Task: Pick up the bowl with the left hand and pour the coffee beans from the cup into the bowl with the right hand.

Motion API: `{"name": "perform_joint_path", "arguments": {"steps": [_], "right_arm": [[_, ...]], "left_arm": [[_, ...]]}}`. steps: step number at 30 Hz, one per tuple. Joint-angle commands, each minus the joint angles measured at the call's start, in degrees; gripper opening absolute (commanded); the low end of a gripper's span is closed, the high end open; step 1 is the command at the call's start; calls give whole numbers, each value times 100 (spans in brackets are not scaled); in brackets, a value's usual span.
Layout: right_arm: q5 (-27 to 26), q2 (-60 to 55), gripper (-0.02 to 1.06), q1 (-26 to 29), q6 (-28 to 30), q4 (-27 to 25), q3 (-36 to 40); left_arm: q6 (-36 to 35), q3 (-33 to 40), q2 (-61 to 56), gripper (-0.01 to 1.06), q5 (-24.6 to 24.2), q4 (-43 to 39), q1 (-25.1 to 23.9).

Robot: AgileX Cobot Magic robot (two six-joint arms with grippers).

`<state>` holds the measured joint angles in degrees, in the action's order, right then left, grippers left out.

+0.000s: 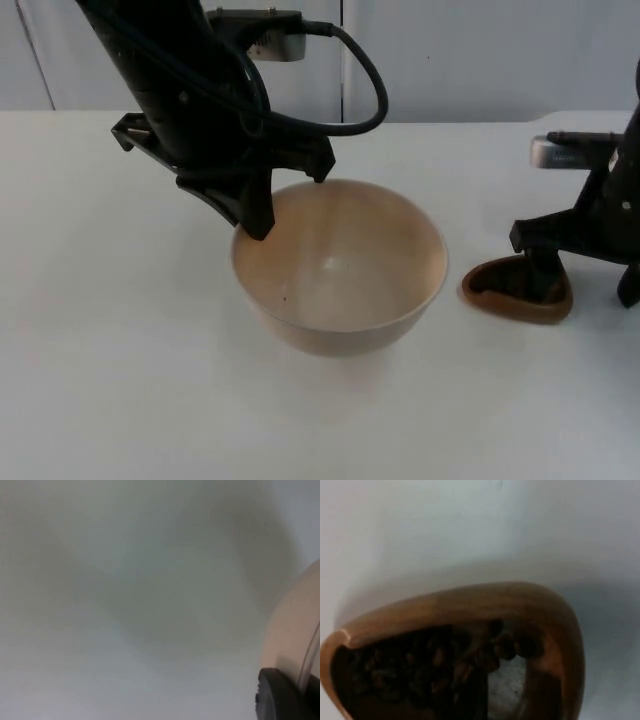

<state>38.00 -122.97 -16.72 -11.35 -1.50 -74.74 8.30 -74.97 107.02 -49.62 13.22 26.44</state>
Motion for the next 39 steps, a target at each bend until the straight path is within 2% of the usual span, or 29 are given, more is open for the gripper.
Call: {"name": "perform_joint_path", "arguments": {"steps": [1,14,18,29,31,33,39], "right_arm": [[-161,61,82,17,49,-14,66],[-204,61,81,-18,-17,314,55],[-192,61,81,-237,-429,921,55],[-182,61,80,-316,-567,994,55],[-182,61,74,-316,-578,994,55],[-182,61,63,-316,-593,994,55],[-218,61,59,-316,-593,994,55]], "left_arm": [[-6,-19,-18,0,32,90,29],[-6,-19,-18,0,43,101,29],[-6,-19,-18,0,43,101,29],[-6,-19,-18,0,10,112,29],[-6,-19,-18,0,-12,112,29],[-6,-19,-18,0,-34,112,29],[-6,-19,-18,0,-55,112,29]]}}
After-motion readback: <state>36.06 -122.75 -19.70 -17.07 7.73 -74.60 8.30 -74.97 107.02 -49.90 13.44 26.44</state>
